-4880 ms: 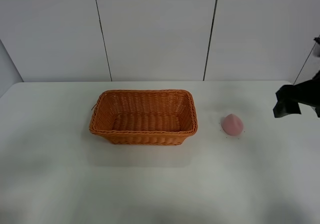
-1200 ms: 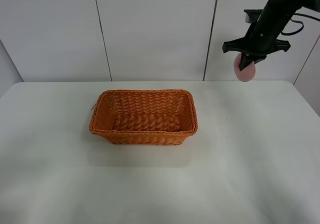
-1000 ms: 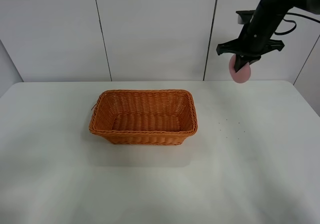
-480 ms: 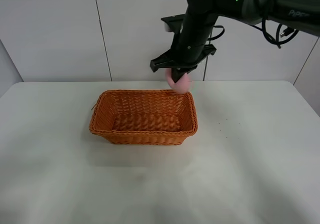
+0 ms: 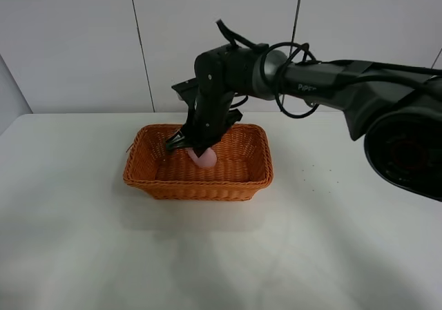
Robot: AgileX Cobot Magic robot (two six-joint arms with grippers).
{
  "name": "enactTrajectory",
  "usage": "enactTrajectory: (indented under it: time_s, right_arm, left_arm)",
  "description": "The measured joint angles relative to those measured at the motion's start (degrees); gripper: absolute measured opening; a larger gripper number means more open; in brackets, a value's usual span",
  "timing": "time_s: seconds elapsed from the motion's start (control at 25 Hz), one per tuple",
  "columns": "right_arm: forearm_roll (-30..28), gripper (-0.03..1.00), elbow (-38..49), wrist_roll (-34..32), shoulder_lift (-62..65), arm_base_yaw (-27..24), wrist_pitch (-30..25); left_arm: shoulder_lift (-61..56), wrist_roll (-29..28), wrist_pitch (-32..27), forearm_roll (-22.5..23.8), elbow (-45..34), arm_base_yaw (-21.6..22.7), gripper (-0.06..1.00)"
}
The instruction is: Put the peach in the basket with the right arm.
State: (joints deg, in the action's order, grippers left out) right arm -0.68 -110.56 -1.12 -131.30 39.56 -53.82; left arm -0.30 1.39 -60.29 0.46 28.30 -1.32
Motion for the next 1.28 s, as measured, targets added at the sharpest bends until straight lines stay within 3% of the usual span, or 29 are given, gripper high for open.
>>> enactTrajectory:
  time_s: [0.12, 0.36, 0.44, 0.76, 1.04, 1.28]
  right_arm:
    - [-0.02, 0.06, 0.0, 0.0, -1.67, -0.04, 0.08]
    - [0.68, 0.54, -1.14, 0.0, -1.79, -0.04, -1.42]
    - [0.68, 0.61, -3.35, -0.05, -1.75, -0.04, -3.3]
    - [-0.17, 0.65, -20.13, -0.53, -1.67, -0.04, -14.6]
    - [-1.94, 0.65, -26.3, -0.74, -1.49, -0.94, -15.61]
    - [-1.35, 0.65, -26.3, -0.9, -1.55, -7.2, -15.74]
  left_arm:
    - [0.0, 0.0, 0.0, 0.0, 0.0, 0.0, 0.99]
    - [0.0, 0.0, 0.0, 0.0, 0.0, 0.0, 0.99]
    - [0.0, 0.0, 0.0, 0.0, 0.0, 0.0, 0.99]
    - [0.0, 0.0, 0.0, 0.0, 0.0, 0.0, 0.99]
    - [0.0, 0.0, 0.0, 0.0, 0.0, 0.0, 0.99]
    - [0.0, 0.0, 0.0, 0.0, 0.0, 0.0, 0.99]
